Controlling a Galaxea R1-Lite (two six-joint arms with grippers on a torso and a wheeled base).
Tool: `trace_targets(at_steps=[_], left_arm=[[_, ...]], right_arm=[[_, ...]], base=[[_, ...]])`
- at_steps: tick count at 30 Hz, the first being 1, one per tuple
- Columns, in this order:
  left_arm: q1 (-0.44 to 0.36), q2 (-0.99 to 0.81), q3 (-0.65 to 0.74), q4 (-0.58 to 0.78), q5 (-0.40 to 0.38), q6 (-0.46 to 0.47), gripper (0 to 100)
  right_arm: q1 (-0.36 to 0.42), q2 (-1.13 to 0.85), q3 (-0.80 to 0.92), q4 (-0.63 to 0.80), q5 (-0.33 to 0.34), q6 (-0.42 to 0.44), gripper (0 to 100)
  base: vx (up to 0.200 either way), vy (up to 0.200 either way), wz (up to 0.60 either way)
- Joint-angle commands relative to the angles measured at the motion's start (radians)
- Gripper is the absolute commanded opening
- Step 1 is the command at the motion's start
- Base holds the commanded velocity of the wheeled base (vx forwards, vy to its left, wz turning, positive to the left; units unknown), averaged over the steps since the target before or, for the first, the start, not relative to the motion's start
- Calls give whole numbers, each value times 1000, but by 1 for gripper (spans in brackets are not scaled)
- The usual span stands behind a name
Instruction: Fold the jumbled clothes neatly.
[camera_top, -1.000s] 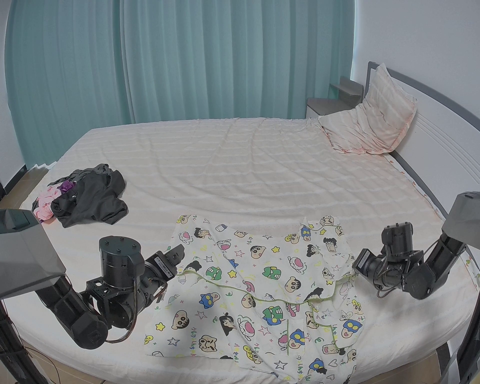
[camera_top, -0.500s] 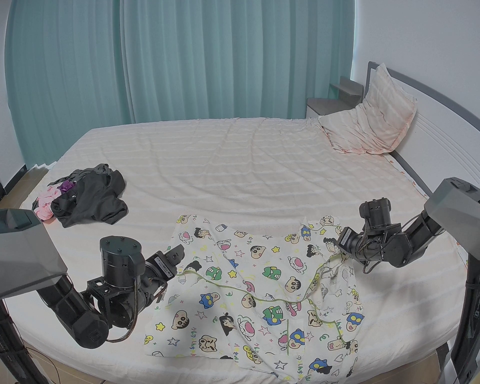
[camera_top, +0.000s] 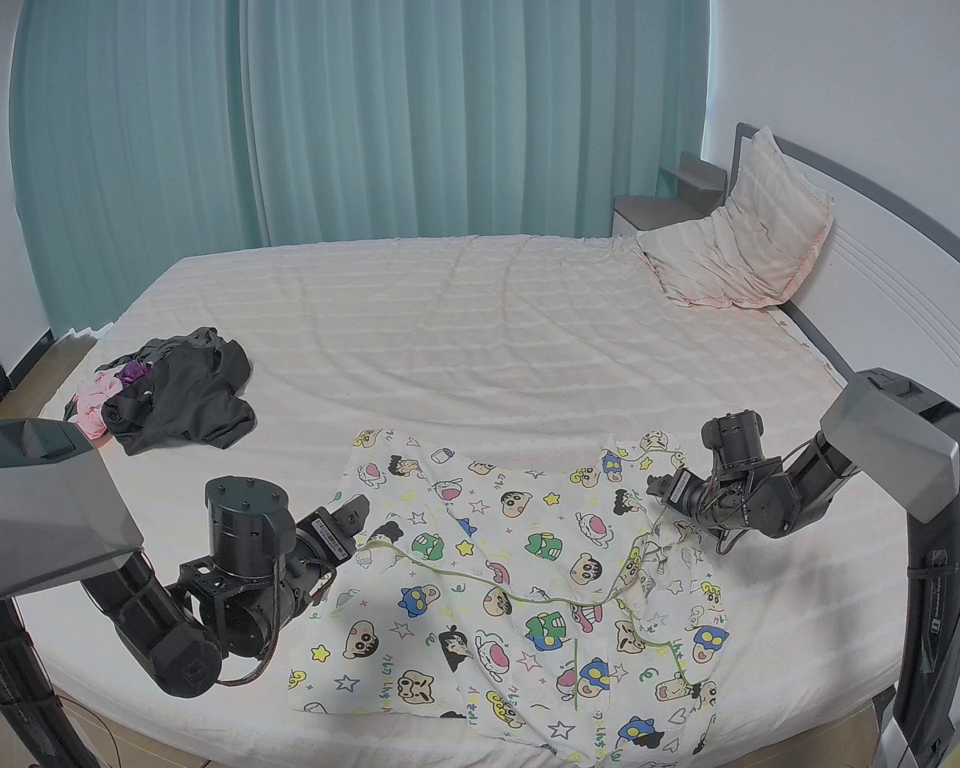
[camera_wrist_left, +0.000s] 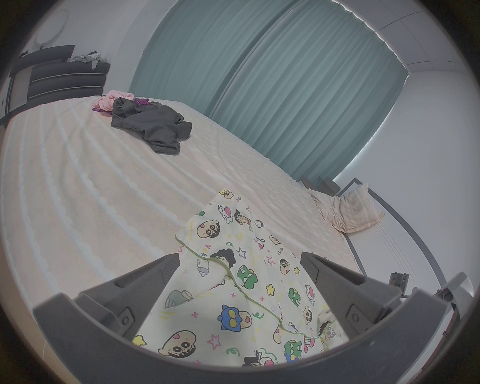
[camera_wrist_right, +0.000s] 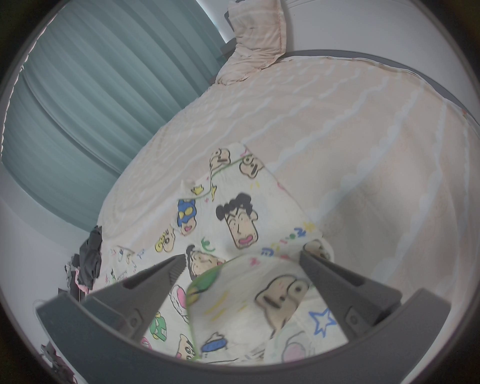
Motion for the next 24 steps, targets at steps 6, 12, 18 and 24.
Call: trace_targets(at_steps=[6,12,18,24], left_arm=[[0,3,0,-1,1,-1,100],[0,3,0,-1,1,-1,100],[-1,2,0,-1,1,-1,100],[-1,3,0,-1,1,-1,100]], right_arm=[[-38,-162,94,-62,4,50,100],[28,-243,255,-138,7,50,100],[146,-229,393,-258,15,44,100],[262,-168,399,-281,13,32,100]], base=[[0,0,0],[0,0,0],[0,0,0],[0,0,0]])
